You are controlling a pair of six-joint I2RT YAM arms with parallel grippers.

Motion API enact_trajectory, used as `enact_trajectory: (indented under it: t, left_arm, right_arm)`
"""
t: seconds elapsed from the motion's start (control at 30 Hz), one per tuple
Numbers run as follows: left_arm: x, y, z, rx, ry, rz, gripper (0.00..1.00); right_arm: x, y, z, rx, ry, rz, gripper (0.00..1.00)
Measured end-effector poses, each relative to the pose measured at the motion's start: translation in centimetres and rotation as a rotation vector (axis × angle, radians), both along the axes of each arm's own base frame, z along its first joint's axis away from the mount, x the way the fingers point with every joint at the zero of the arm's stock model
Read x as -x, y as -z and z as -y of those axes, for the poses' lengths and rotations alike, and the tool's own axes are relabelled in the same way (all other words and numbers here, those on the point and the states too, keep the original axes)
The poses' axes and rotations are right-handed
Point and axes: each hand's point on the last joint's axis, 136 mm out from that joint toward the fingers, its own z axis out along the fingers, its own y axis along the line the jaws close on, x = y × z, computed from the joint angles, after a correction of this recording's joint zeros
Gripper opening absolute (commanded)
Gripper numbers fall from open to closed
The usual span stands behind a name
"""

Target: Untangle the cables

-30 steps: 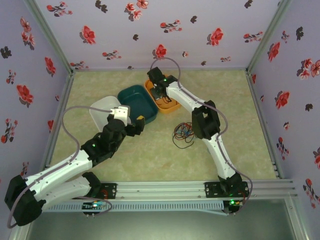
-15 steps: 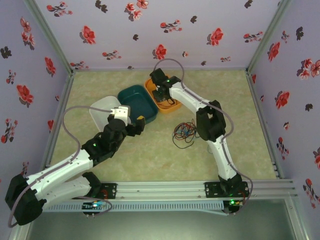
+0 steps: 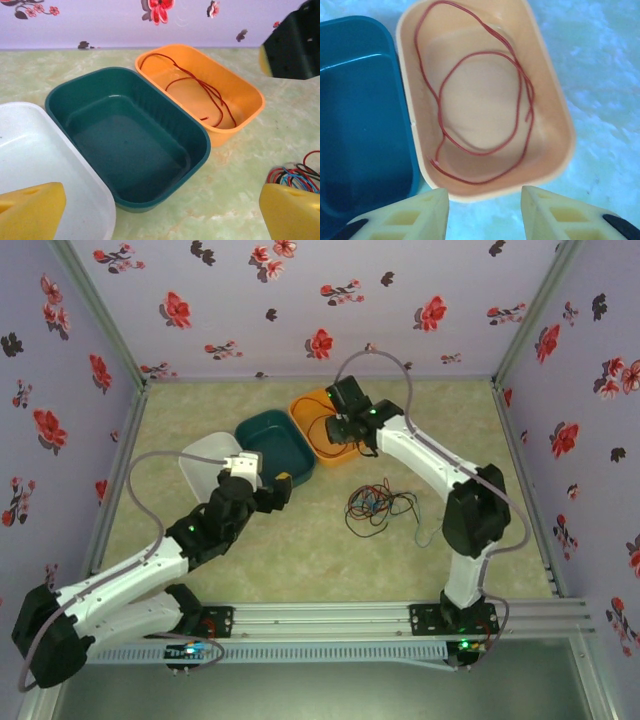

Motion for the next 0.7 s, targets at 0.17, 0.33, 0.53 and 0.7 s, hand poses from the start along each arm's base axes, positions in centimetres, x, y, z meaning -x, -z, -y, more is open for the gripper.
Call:
enact_trajectory:
  t: [0.17, 0.33, 0.53, 0.7]
  left_arm:
    - [-0.5, 0.9, 1.7, -0.009, 0.046, -0.038, 1.0]
    - [-1.4, 1.9, 4.3, 0.002, 0.103, -0.074, 1.0]
    - [-3.1, 3.0, 8.4, 0.016, 0.165, -0.138, 1.0]
    - [-4.6, 3.6, 11.6, 0.043, 0.2, -0.176, 1.0]
  right_arm:
    - [2.9, -0.4, 4.0, 0.023, 0.103, 0.027, 0.55]
    - [5.2, -1.1, 7.9, 0.029, 0.223, 0.064, 0.99]
    - [7.0, -0.5, 12.0, 0.022, 0.34, 0.056, 0.99]
    - [7.3, 1.0, 14.4, 0.012, 0.41, 0.002, 0.99]
